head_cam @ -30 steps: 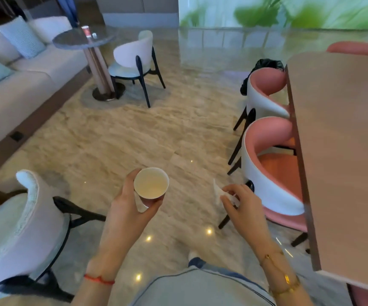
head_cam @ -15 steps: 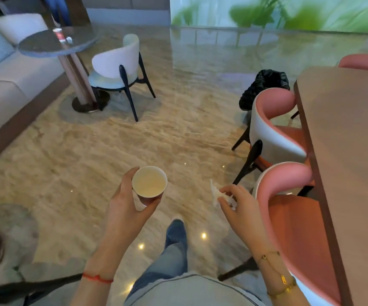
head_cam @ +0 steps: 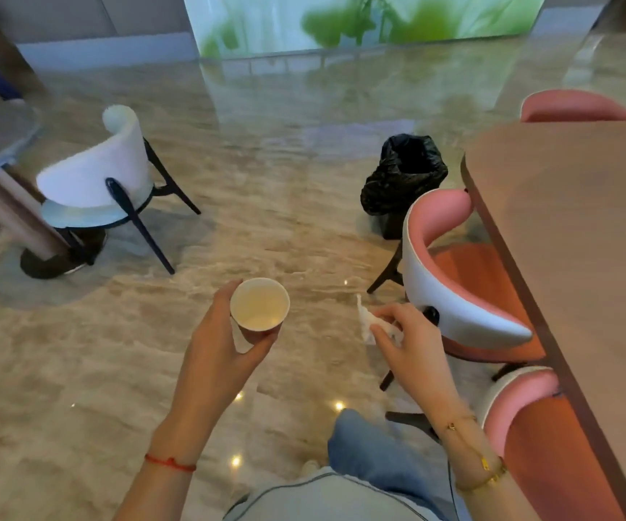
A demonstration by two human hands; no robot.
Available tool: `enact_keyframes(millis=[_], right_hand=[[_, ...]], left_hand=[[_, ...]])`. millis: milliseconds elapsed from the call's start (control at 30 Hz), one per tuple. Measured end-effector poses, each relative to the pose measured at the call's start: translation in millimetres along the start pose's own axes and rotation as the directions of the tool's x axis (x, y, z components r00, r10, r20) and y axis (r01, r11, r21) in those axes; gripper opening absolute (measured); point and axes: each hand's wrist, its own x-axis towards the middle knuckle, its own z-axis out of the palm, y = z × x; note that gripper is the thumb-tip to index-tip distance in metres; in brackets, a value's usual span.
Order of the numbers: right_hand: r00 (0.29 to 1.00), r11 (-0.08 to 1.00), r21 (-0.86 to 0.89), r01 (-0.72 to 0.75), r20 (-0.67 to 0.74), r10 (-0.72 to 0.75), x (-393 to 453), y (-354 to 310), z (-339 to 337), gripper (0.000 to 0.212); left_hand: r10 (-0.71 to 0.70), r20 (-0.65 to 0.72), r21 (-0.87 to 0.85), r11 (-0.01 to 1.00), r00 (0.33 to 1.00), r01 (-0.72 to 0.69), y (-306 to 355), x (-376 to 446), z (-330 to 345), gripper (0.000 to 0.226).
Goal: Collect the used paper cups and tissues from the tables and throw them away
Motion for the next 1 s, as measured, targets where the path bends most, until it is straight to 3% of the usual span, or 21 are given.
enact_keyframes(millis=[333, 700, 1000], right_hand=[[0.998, 0.998, 0.014, -0.056, 0.005, 0.056, 226.2, 43.2, 32.4, 0.01], [0.999, 0.999, -0.04, 0.017, -0.028, -0.019, 505.8, 61.4, 16.1, 0.011], [0.991, 0.992, -0.028, -0.124, -0.061, 0.122, 661.5, 116.3, 38.1, 0.012]], left_hand=[[0.011, 0.048, -0.038, 0.999, 0.999, -0.01, -31.6, 234.2, 66.6, 0.078], [0.037, 0.031, -0.044, 0.998, 0.999, -0.036, -22.4, 500.9, 123.0, 0.076], [0.07, 0.124, -0.08, 0.995, 0.99, -0.061, -38.0, 683.4, 191.0, 0.083]])
